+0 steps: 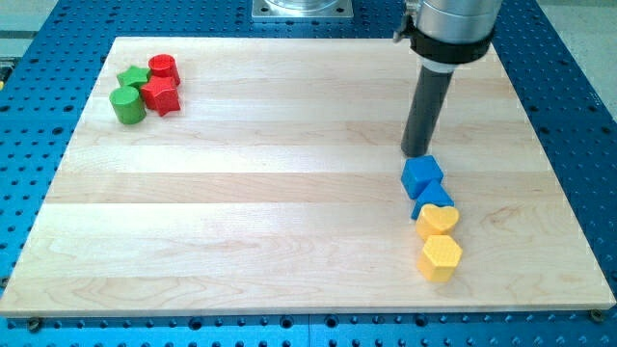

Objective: Move your arm below the hexagon

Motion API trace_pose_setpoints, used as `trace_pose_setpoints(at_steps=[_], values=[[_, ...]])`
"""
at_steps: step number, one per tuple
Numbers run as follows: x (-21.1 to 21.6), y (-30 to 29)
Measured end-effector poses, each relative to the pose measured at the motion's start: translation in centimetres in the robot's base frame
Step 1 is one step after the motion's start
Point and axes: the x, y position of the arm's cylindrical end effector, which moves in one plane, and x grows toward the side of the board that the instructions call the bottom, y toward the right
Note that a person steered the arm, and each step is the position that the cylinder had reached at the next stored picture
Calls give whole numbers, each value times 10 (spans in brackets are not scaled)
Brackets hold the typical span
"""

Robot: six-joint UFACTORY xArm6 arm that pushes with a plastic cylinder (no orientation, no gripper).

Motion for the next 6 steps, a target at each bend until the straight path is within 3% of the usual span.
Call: trace_pose_setpoints(at_steps=[3, 4, 5, 6], values=[[70, -47], [130, -122], [188, -82], [189, -61]])
